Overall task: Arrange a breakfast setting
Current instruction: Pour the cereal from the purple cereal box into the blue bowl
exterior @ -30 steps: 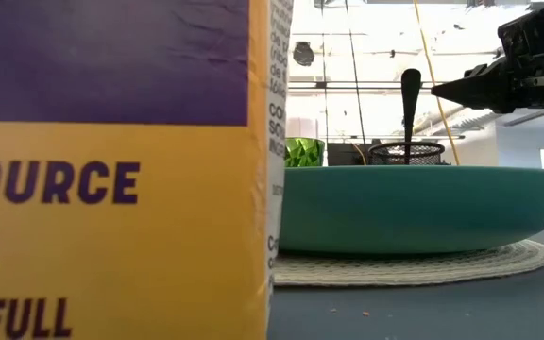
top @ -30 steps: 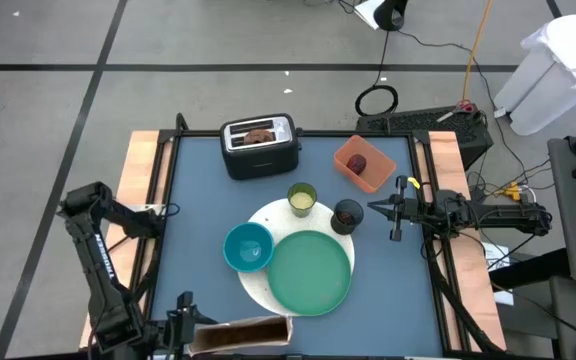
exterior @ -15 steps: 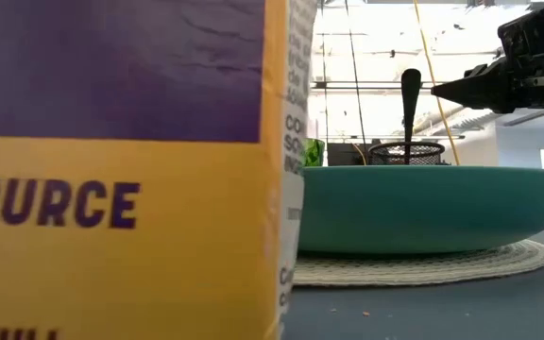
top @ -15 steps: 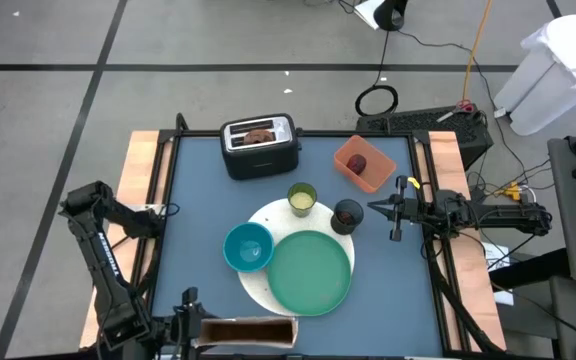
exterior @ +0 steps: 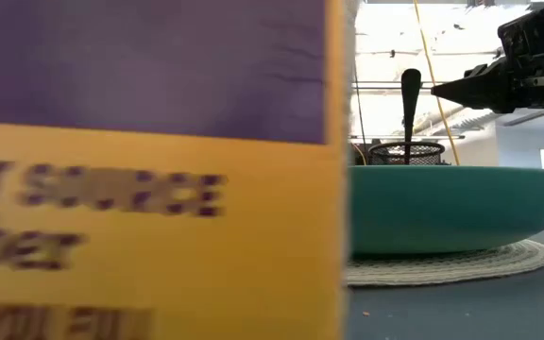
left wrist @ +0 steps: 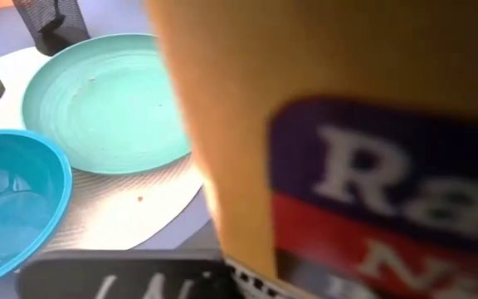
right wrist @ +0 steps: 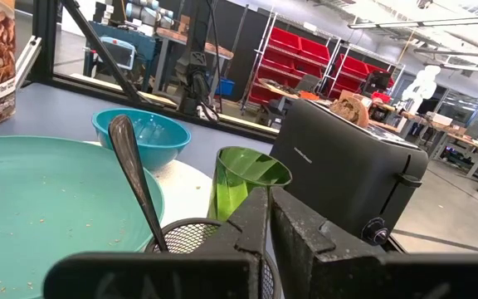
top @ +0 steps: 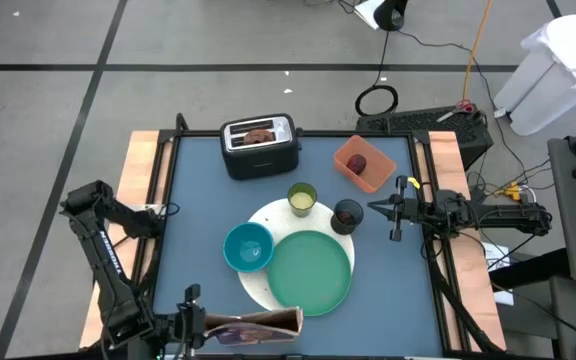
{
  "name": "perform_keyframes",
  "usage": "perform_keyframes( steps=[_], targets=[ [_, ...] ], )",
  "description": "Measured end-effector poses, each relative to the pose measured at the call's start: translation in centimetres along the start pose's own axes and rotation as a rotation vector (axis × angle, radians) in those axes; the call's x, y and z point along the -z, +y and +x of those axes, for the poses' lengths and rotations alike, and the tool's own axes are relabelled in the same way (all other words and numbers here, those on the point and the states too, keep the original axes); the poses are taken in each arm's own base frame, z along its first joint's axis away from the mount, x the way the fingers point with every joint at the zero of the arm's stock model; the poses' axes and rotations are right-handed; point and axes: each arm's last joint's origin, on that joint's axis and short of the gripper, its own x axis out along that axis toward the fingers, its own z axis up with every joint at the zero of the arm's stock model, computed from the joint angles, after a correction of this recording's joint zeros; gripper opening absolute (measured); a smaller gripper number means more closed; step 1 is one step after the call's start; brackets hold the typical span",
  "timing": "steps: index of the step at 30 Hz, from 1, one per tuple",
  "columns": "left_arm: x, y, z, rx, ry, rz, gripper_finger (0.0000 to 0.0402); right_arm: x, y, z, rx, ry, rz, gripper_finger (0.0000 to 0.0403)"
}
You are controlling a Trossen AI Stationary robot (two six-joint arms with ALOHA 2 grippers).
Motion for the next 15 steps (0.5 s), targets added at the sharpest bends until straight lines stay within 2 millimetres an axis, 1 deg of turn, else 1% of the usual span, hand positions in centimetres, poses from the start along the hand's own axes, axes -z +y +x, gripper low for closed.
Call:
perform_keyframes(
  steps=[5, 8, 11, 15],
  targets=[
    [-0.3, 0.3, 0.4, -0.012, -0.002, -0.004, 0.0014, 0.0, 0.0, 0.0, 0.000, 0.000, 0.000, 0.0013],
    [-0.8, 0.5, 0.2, -0.006, -0.002, -0.003, 0.0007, 0.0, 0.0, 0.0, 0.000, 0.000, 0.000, 0.0013],
    [-1.5, 0.9, -0.4, 0.006, -0.011, -0.022, 0.0006, 0.0, 0.0, 0.0, 0.000, 0.000, 0.000, 0.0013],
    [-2.8, 1.6, -1.9, 0.039, -0.041, -0.062, 0.0005, 0.0, 0.0, 0.0, 0.000, 0.000, 0.000, 0.0013]
  ],
)
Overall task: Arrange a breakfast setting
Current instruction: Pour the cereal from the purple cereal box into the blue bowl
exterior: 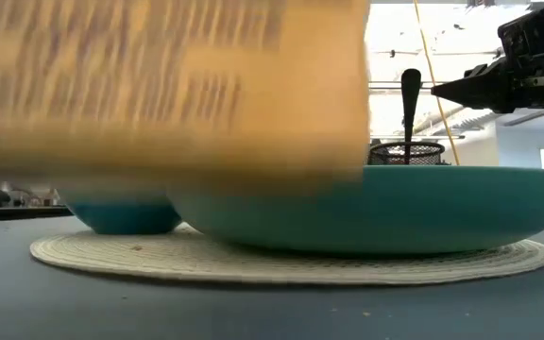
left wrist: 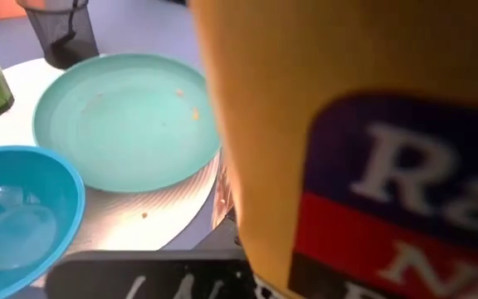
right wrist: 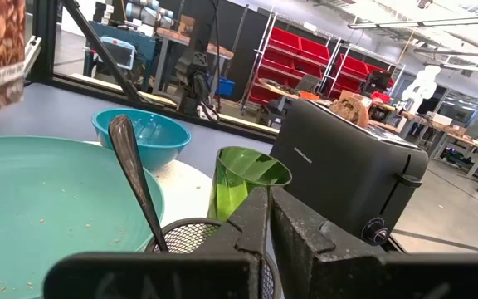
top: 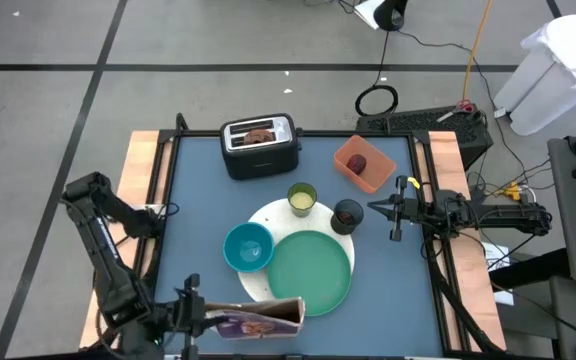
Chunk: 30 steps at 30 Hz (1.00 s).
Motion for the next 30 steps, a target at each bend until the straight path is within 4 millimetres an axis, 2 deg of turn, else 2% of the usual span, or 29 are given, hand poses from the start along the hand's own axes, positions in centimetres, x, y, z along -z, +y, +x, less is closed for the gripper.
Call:
perform_keyframes(
  steps=[7, 14, 20, 30],
  targets=[
    [-2.4, 1.3, -2.3, 0.047, -0.046, -0.040, 0.0005, 0.0, 0.0, 0.0, 0.000, 0.000, 0.000, 0.0013],
    [-5.7, 2.6, -3.0, 0.084, -0.162, 0.011, 0.0005, 0.0, 0.0, 0.0, 0.000, 0.000, 0.000, 0.0013],
    [-8.5, 3.9, -2.7, 0.058, -0.270, 0.073, 0.0005, 0.0, 0.0, 0.0, 0.000, 0.000, 0.000, 0.0013],
    [-11.8, 6.4, -0.6, -0.048, -0.364, 0.104, 0.0005, -0.1, 0.0, 0.0, 0.003, -0.010, 0.001, 0.0013]
  ],
)
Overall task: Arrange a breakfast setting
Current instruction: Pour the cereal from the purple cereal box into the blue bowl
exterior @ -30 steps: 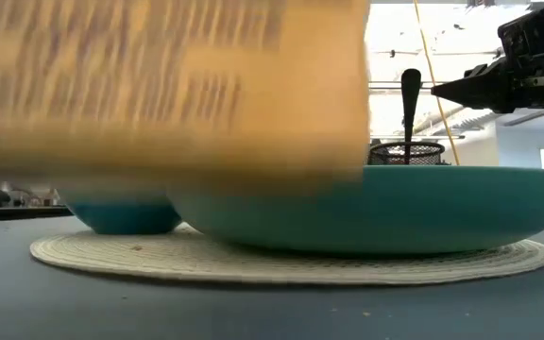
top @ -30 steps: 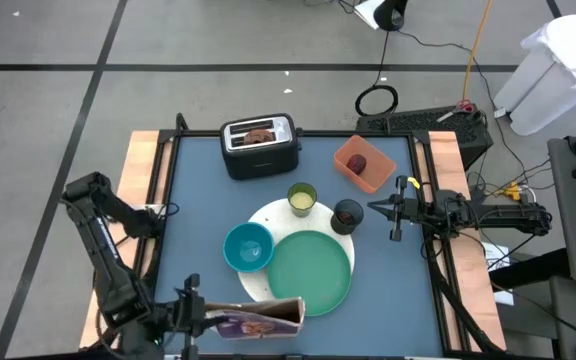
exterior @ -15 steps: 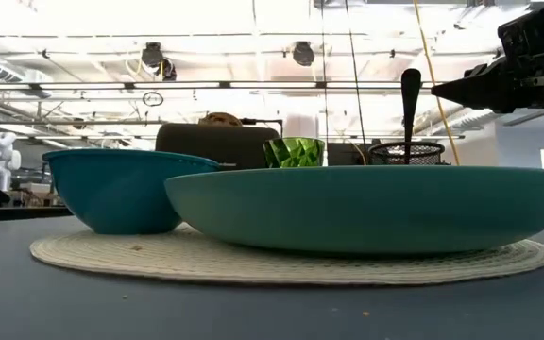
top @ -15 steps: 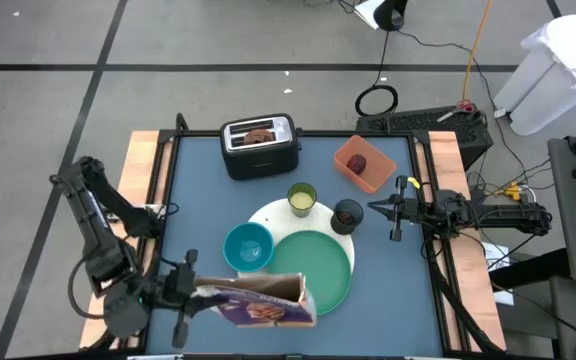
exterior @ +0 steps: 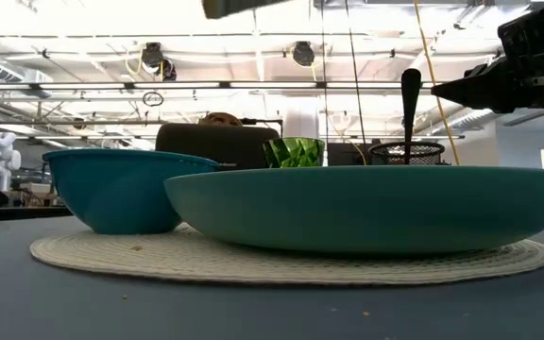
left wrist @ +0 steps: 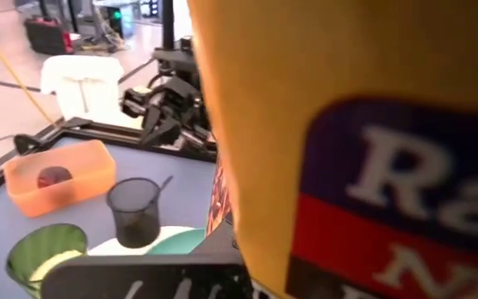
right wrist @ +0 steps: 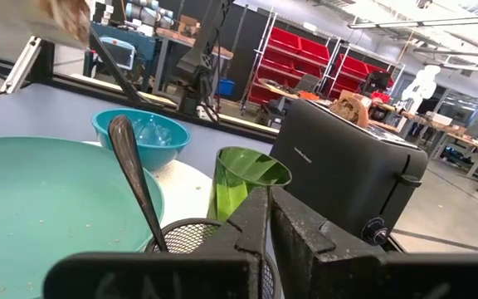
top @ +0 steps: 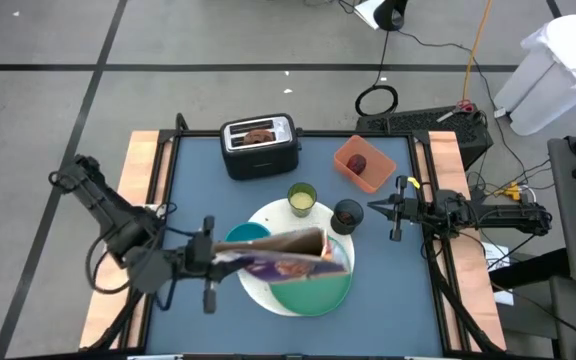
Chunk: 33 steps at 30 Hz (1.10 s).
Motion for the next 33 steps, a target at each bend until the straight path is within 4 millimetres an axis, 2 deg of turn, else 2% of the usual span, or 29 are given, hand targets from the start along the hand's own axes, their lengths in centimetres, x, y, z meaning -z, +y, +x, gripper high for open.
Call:
perform_keyframes(
  steps=[3, 9, 13, 20, 27, 30, 33],
  targets=[
    [-0.2, 0.8, 0.8, -0.018, 0.004, -0.006, 0.0005, -0.6, -0.2, 0.0, 0.018, -0.058, 0.051, 0.0013],
    [-0.7, 2.2, 1.9, -0.037, 0.011, -0.023, 0.0004, -2.8, -0.9, -0.5, 0.048, -0.304, 0.333, 0.0013],
    [-1.1, 3.1, 2.6, -0.057, 0.000, -0.020, 0.0004, -4.0, -1.4, -1.0, 0.049, -0.448, 0.441, 0.0013],
    [-2.5, 4.2, 3.5, -0.086, -0.092, 0.014, 0.0004, -5.2, -1.9, -1.7, 0.065, -0.609, 0.459, 0.0013],
    [-3.6, 5.2, 4.0, -0.126, -0.170, 0.054, 0.0004, -5.5, -2.0, -2.0, 0.069, -0.655, 0.463, 0.0016],
    [-3.9, 5.6, 4.2, -0.141, -0.182, 0.061, 0.0004, -5.5, -2.0, -2.0, 0.069, -0.653, 0.464, 0.0034],
    [-4.0, 6.0, 4.4, -0.154, -0.187, 0.060, 0.0004, -5.5, -2.0, -2.0, 0.063, -0.653, 0.481, 0.0072]
  ],
)
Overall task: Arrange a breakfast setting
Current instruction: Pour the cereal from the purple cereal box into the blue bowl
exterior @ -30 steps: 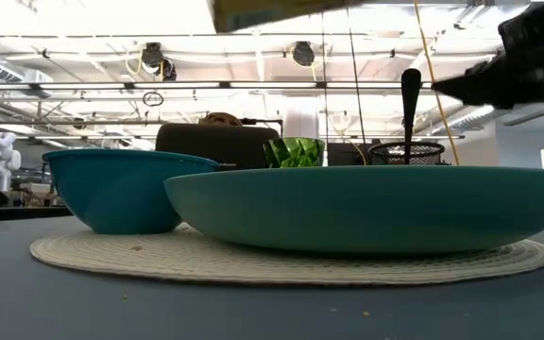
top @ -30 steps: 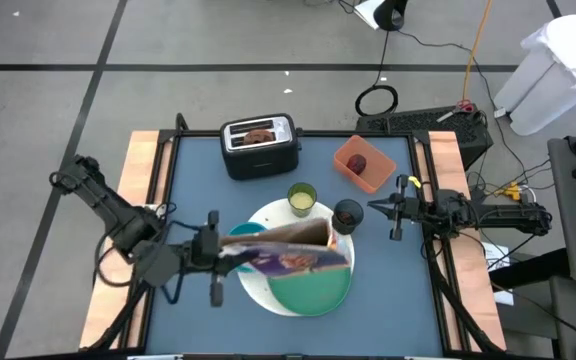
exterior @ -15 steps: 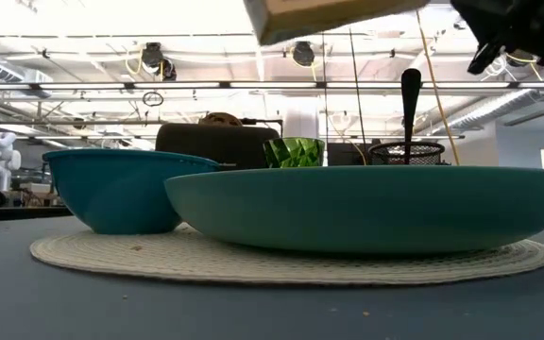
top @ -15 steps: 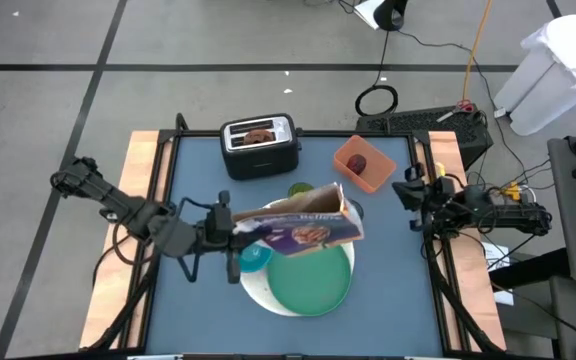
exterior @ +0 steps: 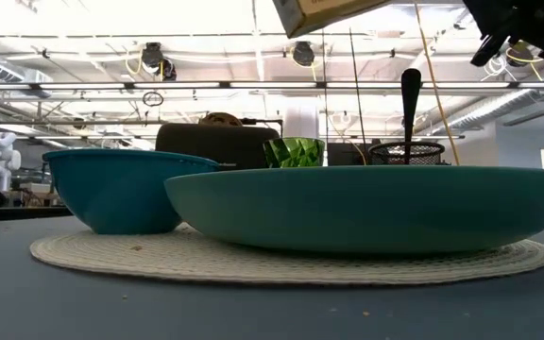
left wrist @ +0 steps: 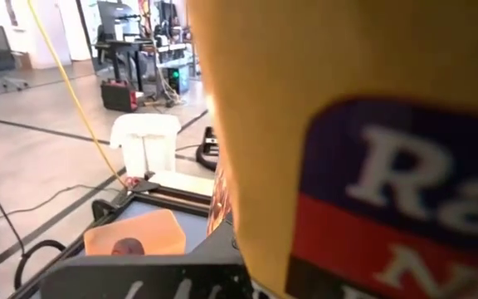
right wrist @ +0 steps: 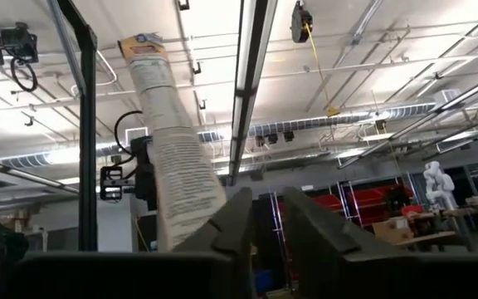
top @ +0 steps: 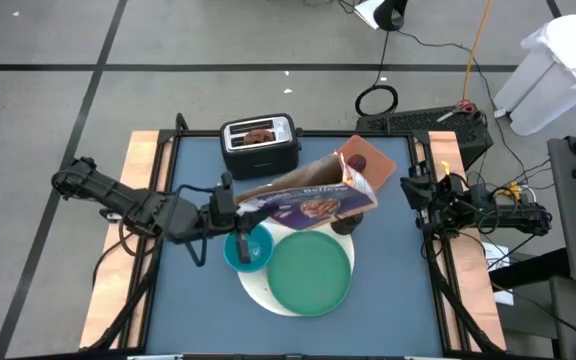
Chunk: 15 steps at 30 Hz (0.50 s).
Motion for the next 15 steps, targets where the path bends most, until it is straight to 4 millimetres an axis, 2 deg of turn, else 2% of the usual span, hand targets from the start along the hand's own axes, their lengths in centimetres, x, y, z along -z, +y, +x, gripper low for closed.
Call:
perform_keyframes(
  steps=[9, 12, 15],
  targets=[
    [-0.2, 0.8, 0.6, -0.030, -0.015, -0.011, 0.0004, 0.0, 0.0, 0.0, 0.003, 0.000, 0.092, 0.0242],
    [-0.7, 1.0, 0.7, -0.018, -0.051, -0.016, 0.0004, 0.1, 0.0, 0.0, 0.005, 0.011, 0.121, 0.0282],
    [-1.1, 1.2, 0.9, -0.006, -0.086, -0.020, 0.0004, 0.5, -0.1, 0.1, 0.009, 0.052, 0.136, 0.0304]
  ],
)
